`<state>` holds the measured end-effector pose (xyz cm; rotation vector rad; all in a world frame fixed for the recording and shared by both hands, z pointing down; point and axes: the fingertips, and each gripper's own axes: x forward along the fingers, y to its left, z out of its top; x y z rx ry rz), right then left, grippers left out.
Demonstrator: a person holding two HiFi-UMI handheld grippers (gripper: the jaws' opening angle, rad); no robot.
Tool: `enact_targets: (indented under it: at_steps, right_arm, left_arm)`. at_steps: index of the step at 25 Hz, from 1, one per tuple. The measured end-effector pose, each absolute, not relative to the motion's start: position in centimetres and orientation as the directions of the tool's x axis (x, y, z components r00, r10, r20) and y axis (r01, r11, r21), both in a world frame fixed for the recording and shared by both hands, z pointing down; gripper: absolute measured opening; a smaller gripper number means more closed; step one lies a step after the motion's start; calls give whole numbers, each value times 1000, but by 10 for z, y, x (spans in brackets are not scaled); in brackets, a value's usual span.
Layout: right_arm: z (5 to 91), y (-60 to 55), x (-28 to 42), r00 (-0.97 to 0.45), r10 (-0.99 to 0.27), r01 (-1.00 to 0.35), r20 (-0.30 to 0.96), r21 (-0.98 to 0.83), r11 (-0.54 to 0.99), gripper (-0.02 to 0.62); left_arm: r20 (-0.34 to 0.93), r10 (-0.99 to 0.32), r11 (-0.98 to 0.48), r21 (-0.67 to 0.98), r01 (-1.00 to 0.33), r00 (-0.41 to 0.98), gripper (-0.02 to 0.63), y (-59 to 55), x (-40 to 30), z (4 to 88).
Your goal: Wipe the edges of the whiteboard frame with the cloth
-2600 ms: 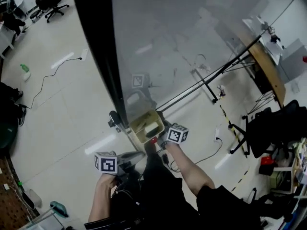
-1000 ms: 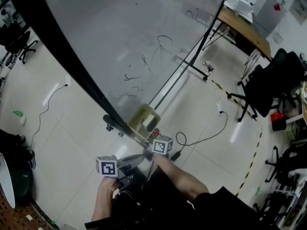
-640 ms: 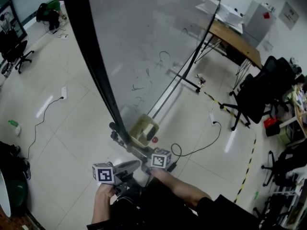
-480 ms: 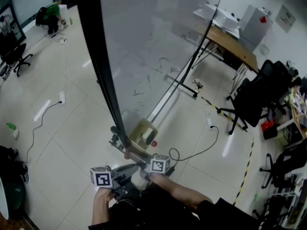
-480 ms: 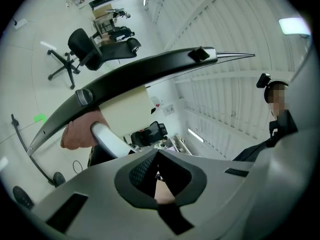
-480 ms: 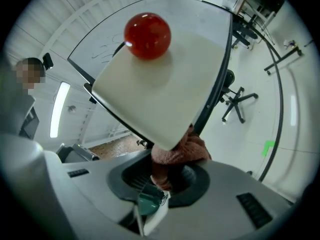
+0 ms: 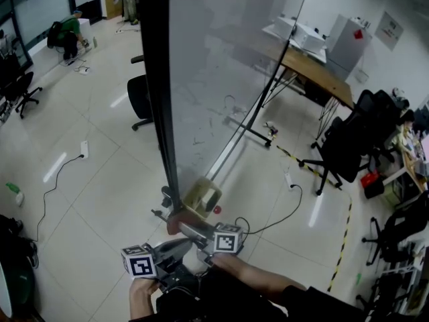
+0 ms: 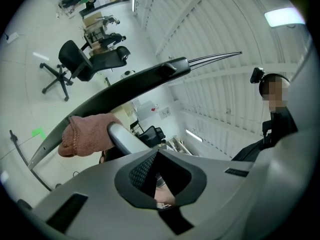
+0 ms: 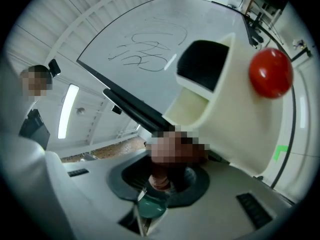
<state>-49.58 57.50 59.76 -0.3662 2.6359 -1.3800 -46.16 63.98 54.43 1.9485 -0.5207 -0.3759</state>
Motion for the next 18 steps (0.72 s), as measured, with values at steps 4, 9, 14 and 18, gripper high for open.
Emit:
enact_targets:
  at_steps: [4,9,14,18]
  right_arm:
    - [566,577,-497,-960,-268,-76,-87,-835,544,87]
    - [520,574,-495,-963,-239,-47,-125,-795,605,86]
    - [489,574,-495,-967,-211,-23,-141,-778,627,86]
    - [463,574,-496,-965,-203,-2,-163,-773,634,87]
  left_arm:
    - [-47,-518,-404,894,-196,854,-3,637,-461,519]
    - [-65,-510,-456,866,-205,858,-3,635,-461,493]
    - [-92,-514,-493,845,-207,853,-3,634,-464,469]
    - [-103,-511,-522,826,-213,854,-3,634,-466,448]
